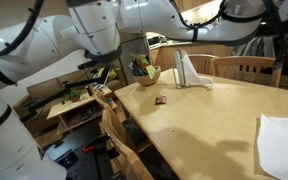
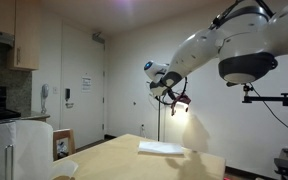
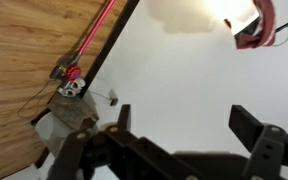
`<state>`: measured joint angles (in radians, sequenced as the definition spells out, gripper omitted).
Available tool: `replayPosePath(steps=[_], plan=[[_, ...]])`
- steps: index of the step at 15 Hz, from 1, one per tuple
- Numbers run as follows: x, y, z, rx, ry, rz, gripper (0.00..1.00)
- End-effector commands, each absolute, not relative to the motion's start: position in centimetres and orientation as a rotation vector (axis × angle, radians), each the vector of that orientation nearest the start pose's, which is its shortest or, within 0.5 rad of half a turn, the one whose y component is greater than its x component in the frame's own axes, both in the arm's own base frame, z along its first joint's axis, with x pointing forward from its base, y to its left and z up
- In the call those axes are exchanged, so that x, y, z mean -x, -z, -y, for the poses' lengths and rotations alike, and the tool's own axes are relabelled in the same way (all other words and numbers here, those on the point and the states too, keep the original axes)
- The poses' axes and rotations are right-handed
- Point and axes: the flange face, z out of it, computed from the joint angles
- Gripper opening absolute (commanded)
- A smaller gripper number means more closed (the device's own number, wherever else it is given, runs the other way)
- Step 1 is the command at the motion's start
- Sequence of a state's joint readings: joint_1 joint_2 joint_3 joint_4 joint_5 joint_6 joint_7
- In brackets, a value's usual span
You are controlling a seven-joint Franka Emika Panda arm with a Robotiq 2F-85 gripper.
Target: Put the shoe on the rack.
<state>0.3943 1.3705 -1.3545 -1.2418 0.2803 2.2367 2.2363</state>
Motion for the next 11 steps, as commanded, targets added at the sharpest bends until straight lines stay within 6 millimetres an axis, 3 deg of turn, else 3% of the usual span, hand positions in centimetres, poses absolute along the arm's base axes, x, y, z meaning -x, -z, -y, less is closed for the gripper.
replayPosePath(steps=[1,4,7,8,11], plan=[[-69.7,-33.7,26.1,1.105,1.742,-2.768,1.0],[-67.9,-36.6,24.5,1.249,1.82,-2.512,1.0],[-65.3,-39.1,25.1,1.279,1.847,-2.282,1.0],[-67.9,-37.4,24.9,1.277,1.869,-2.345,1.0],[-67.5,-37.3,25.2,1.291,1.888,-2.335,1.0]])
